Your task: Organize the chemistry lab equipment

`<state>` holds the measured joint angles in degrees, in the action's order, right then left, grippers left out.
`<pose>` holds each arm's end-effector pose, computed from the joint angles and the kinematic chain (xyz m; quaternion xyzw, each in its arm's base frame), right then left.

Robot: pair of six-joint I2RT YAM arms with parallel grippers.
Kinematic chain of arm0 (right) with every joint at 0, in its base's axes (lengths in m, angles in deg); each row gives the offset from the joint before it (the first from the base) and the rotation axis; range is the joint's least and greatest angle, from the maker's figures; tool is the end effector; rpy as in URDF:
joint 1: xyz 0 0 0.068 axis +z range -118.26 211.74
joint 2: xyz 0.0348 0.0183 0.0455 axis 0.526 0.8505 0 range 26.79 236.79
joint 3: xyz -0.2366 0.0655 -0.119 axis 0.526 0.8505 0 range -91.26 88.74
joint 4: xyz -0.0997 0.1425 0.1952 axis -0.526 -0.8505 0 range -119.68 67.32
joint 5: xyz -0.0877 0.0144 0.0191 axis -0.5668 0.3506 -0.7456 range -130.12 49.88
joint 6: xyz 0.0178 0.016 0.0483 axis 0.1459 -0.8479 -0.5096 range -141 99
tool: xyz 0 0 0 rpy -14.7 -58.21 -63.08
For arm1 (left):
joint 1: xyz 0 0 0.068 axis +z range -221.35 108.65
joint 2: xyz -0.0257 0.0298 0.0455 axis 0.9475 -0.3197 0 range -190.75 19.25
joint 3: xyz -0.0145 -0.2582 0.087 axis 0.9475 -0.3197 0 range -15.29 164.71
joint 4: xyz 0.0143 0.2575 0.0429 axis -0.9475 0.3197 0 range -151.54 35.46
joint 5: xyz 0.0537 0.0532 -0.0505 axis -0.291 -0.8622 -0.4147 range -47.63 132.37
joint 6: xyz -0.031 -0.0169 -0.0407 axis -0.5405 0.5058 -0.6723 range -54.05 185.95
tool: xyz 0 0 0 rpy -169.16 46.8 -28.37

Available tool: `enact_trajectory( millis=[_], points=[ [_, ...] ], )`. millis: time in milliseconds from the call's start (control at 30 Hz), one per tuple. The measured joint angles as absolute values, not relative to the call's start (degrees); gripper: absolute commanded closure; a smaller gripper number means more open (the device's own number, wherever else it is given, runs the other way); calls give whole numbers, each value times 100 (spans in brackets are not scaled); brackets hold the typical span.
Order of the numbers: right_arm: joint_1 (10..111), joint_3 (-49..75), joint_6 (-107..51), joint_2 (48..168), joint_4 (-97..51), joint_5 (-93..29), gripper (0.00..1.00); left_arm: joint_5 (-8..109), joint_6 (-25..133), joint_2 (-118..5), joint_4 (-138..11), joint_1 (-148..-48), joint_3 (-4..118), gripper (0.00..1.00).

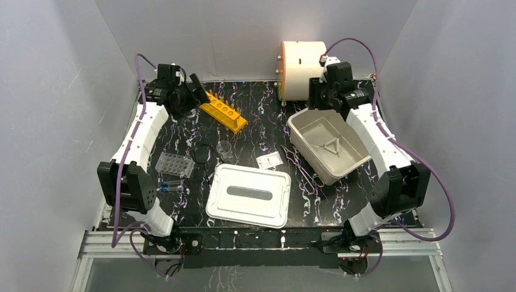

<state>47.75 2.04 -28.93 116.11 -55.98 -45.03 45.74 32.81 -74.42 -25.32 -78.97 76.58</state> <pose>0.3401 0.0945 0.3621 -0.0433 0.8890 0.0569 0.4523 0.3664 -0.0511 0.3619 -0.1859 0.8791 -0.1773 0.4014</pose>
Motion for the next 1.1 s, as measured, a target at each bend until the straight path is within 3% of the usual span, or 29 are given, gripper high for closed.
enact_trajectory(
  millis=[200, 500, 767, 933, 1100],
  points=[
    [5715, -545, -3258, 11926, -5392, -4063, 34, 4378, 3292, -7247, -2512, -7897, 7619, 4],
    [7341, -665, -3557, 12948, -4946, -4017, 30, 4015, 3283, -6788, -2486, -7897, 7554, 7],
    [7948, -1197, -3907, 14256, -4972, -4507, 9, 3484, 3230, -6745, -2252, -7897, 7545, 3],
    [8305, -2276, -3957, 15042, -5270, -4970, 2, 2922, 3235, -6745, -2062, -7895, 7648, 2],
    [8545, -2945, -4062, 15510, -5525, -5209, 1, 2406, 3237, -6745, -1878, -7895, 7757, 2]
  ],
)
